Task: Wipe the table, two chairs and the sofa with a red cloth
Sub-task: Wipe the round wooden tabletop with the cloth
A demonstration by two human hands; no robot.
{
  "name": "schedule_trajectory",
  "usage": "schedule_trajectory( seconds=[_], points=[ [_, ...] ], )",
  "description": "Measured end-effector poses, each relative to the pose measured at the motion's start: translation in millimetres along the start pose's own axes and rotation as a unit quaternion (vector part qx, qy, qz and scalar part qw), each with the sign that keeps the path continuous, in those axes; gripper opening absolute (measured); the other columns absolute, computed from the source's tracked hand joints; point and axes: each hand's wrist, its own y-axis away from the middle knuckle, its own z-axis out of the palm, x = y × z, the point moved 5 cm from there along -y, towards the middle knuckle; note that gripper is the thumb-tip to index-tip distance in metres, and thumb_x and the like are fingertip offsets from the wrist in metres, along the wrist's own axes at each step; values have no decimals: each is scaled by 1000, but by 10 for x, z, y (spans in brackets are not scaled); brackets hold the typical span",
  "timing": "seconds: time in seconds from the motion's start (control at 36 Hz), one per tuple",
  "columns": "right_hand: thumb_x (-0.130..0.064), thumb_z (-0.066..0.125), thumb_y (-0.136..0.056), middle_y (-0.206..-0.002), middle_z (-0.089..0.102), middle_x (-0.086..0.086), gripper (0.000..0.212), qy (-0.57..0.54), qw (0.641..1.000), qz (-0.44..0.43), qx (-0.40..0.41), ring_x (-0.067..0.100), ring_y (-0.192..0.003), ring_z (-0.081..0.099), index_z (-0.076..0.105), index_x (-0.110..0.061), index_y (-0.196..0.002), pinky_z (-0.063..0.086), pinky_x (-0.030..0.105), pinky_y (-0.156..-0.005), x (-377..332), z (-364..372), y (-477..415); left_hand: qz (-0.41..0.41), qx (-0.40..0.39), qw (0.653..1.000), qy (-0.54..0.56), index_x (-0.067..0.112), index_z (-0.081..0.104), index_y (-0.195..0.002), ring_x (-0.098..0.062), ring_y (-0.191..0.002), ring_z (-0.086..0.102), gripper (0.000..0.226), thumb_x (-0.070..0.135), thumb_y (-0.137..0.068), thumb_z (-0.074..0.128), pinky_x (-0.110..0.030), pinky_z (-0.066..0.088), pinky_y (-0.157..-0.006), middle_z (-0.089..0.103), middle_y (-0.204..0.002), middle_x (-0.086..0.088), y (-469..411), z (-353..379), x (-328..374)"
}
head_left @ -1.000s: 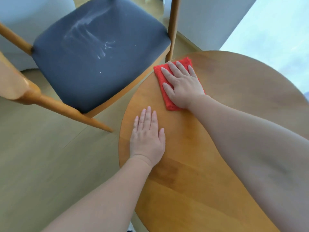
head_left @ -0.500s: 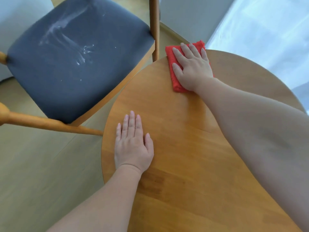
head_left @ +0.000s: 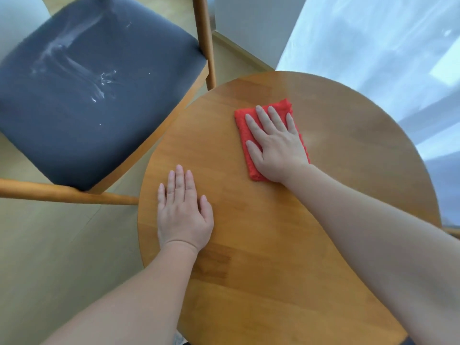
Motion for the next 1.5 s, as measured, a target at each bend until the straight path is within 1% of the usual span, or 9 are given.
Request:
schedule_trajectory(
  seconds=[0.22, 0.39, 0.47, 0.56, 0.64, 0.75, 1.08, 1.31, 1.5],
  points=[
    [-51, 19, -95, -161, 16, 0, 61, -17, 1000, 14, -4, 25, -149, 10, 22, -30, -153, 3, 49, -120, 45, 191, 736, 26, 1, 1000, -12, 17, 15, -151, -19, -147, 0, 61, 39, -95, 14, -38, -6, -119, 5, -160, -3, 13, -16, 31],
    [-52, 17, -95, -162, 12, -1, 61, -15, 1000, 13, -10, 23, -149, 6, 20, -32, -153, 0, 48, -120, 79, 201, 788, 64, -3, 997, -41, 13, 26, -149, -25, -146, 12, 58, 32, -96, 14, -41, 0, -118, 17, -158, -9, 14, -47, 119],
    [-51, 17, -95, -162, 11, -2, 61, -17, 1000, 10, -8, 23, -149, 5, 19, -32, -153, 0, 48, -120, 67, 192, 780, 76, -19, 996, -51, 13, 20, -151, -21, -147, 5, 53, 21, -98, 22, -41, -3, -119, 10, -160, -6, 16, -40, 231],
    [-51, 17, -96, -162, 10, -2, 61, -15, 1000, 7, -9, 22, -149, 4, 19, -32, -153, -1, 48, -120, 70, 190, 782, 59, -10, 998, -1, 15, 21, -151, -18, -147, 5, 56, 24, -95, 20, -39, -6, -118, 11, -160, -4, 49, -66, 474],
    [-52, 16, -95, -162, 11, -2, 61, -11, 1000, -13, -13, 22, -149, 5, 19, -32, -153, -1, 47, -120, 113, 165, 695, 25, -10, 999, 40, 19, 20, -151, -17, -147, 4, 58, 28, -94, 20, -39, -6, -118, 10, -160, -2, 85, 14, 715],
    [-52, 15, -94, -162, 12, -3, 62, 3, 1000, -28, -4, 22, -149, 6, 20, -33, -153, 1, 47, -120, 308, 61, 388, 9, -16, 1000, 14, 20, 11, -152, -18, -147, -4, 59, 32, -94, 15, -39, -10, -117, 1, -160, -1, 111, 133, 745],
    [-52, 17, -97, -163, 8, 0, 60, 2, 999, 39, 32, 24, -149, 3, 16, -32, -154, -1, 51, -119, 875, -261, -649, 11, -17, 1000, 6, 18, 6, -147, -20, -147, 2, 56, 33, -93, 15, -41, -5, -118, -2, -156, -1, 102, 173, 743],
    [-53, 14, -96, -163, 7, 0, 62, -3, 998, 58, 34, 24, -149, 2, 13, -32, -154, -2, 52, -119, 971, -326, -781, 19, -11, 1000, 2, 11, 21, -147, -25, -146, 14, 58, 30, -92, 23, -45, 4, -117, 17, -157, -9, 107, 189, 738],
    [-53, 14, -97, -163, 3, -1, 62, -12, 997, 70, 32, 22, -149, -2, 10, -32, -154, -3, 48, -120, 1024, -234, -435, 21, -7, 1000, -8, 9, 28, -147, -25, -146, 14, 59, 29, -92, 24, -43, 1, -117, 18, -157, -9, 109, 186, 754]
  ],
)
